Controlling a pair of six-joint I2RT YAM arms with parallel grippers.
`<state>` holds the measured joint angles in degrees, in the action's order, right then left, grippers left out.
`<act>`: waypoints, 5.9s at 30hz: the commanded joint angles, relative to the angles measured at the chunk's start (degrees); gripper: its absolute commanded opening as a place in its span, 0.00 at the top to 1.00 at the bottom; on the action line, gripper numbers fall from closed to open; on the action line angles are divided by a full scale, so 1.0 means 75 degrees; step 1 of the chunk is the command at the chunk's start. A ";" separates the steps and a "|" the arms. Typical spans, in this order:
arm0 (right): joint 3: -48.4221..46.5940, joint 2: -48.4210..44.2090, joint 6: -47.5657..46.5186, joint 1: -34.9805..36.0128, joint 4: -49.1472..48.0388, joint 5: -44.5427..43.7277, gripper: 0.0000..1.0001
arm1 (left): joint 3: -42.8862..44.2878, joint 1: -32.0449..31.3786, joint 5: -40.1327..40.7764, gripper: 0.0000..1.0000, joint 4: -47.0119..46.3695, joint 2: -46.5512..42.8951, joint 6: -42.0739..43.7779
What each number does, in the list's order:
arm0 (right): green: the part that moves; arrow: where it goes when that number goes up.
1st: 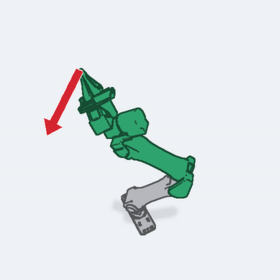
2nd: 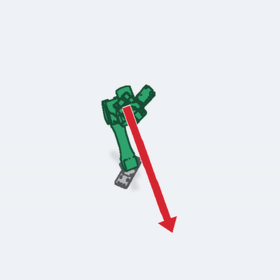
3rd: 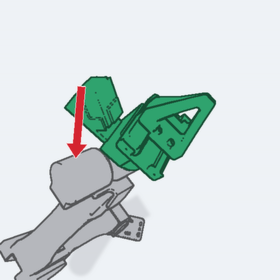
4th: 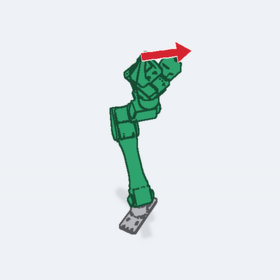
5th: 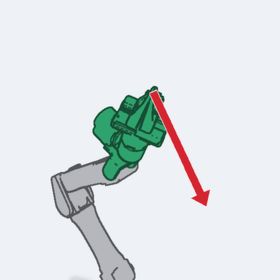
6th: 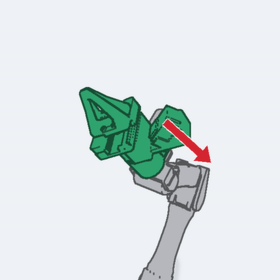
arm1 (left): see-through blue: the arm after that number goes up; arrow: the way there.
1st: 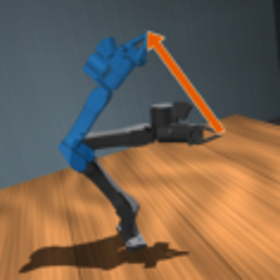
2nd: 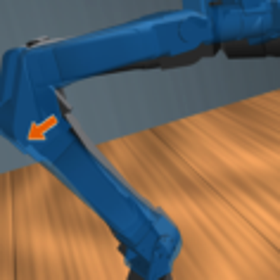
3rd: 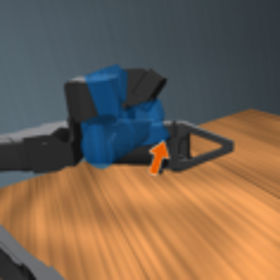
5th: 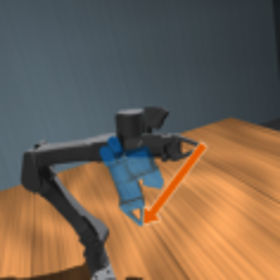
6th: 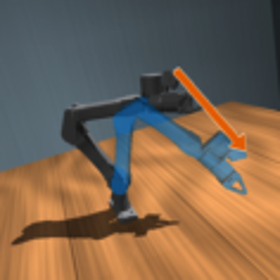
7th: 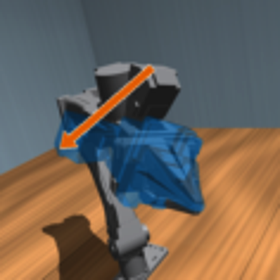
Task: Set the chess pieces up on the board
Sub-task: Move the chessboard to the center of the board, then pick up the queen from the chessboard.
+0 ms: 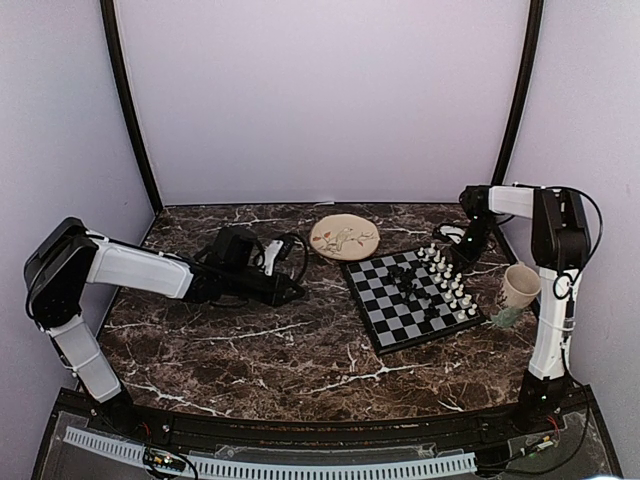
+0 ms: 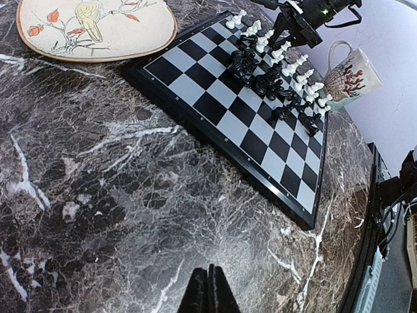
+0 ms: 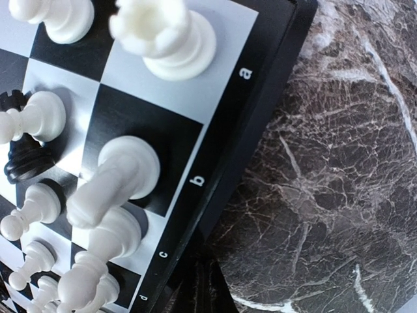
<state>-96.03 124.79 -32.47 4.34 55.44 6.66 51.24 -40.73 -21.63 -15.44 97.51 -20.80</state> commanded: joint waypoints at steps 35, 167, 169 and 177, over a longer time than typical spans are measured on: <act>0.1823 -0.0576 0.0719 0.1573 -0.0491 0.1331 1.00 | 0.1410 -0.0002 0.1968 1.00 0.0730 0.1338 -0.0555; 0.6358 -0.6509 0.0276 0.1818 -0.4360 0.2432 0.49 | 0.2127 -0.0386 0.1324 0.54 0.3781 0.0336 0.2011; 0.6358 -0.6518 0.0274 0.1823 -0.4345 0.2397 0.49 | 0.2101 -0.0511 0.1280 0.54 0.3745 0.0284 0.2201; 0.6368 -0.6526 0.0248 0.1835 -0.4328 0.2370 0.50 | 0.2239 -0.0805 0.0589 0.54 0.3850 0.0336 0.2699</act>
<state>-47.13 75.59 -29.98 17.63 22.98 24.60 65.71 -45.82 -14.81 11.75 100.60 -3.01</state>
